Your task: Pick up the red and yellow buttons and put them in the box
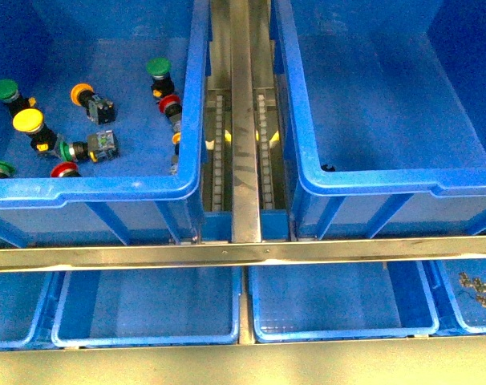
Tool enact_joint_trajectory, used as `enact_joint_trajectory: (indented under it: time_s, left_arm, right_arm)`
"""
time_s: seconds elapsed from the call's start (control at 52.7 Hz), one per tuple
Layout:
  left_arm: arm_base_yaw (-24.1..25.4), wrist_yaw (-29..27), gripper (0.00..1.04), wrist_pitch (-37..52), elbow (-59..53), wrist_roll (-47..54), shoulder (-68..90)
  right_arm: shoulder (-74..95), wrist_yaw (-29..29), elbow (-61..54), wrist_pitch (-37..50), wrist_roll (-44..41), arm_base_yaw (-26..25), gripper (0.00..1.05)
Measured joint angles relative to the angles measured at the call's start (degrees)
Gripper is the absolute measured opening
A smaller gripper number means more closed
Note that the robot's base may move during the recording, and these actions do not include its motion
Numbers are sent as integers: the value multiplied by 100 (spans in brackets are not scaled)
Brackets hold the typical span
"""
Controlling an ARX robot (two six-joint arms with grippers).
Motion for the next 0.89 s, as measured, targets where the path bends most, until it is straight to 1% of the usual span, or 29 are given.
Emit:
enact_joint_trajectory:
  time_s: [0.019,0.057,0.076,0.095,0.133,0.19,0.209,0.228,0.304,0.323,0.38,0.399,0.437,0.456,0.569,0.702,0.74,0.778,0.892]
  left_arm:
    - [70,-44,97,94,-87,59,-20]
    - [136,-184,92,745,-356,304,-20]
    - [170,-245,88,1307,-570,457,-22]
    - [212,-299,83,2114,-909,660,-24]
    - [210,-380,74,3222,-1443,892,-101]
    - [162,-424,67,3840,-1768,1008,-212]
    - [120,-444,62,4129,-1939,1078,-306]
    - [96,-476,58,4236,-2024,1108,-378]
    - [7,-645,44,4321,-2288,1191,-732]
    - [-7,-654,42,4321,-2315,1198,-772]
    - [-111,-719,31,4301,-2494,1226,-997]
    - [-129,-726,30,4293,-2522,1231,-1029]
    - [-190,-765,23,4247,-2638,1241,-1158]
    - [-203,-774,21,4236,-2662,1241,-1189]
    - [-341,-894,2,4065,-2907,1257,-1582]
    - [-487,-1043,3,3777,-3145,1283,-2096]
    - [-658,-1331,3,3679,-3204,1283,-2258]
    - [-780,-1434,3,3604,-3246,1285,-2376]
    - [-944,-1447,3,3388,-3353,1285,-2710]
  right_arm:
    - [-70,0,-11,-83,33,-4,40]
    - [-179,0,-42,-205,55,-11,40]
    - [-247,-4,-61,-286,68,-11,40]
    - [-352,-2,-101,-422,101,-15,40]
    - [-481,0,-149,-581,133,-22,40]
    - [-605,33,-195,-730,190,-33,40]
    - [-664,20,-221,-789,210,-31,40]
    - [-713,-4,-236,-833,229,-28,40]
    - [-901,-39,-286,-979,262,7,40]
    - [-918,-39,-289,-992,267,7,40]
    - [-999,2,-337,-1019,293,-7,40]
    - [-1012,13,-345,-1032,302,-13,40]
    - [-1051,46,-376,-1095,332,-22,40]
    - [-1058,48,-380,-1106,332,-22,40]
    - [-1165,81,-439,-1152,374,-26,40]
    - [-1233,85,-459,-1200,415,-48,40]
    - [-1235,83,-461,-1209,422,-57,40]
    - [-1235,81,-461,-1217,435,-63,40]
    - [-1235,74,-459,-1217,476,-98,40]
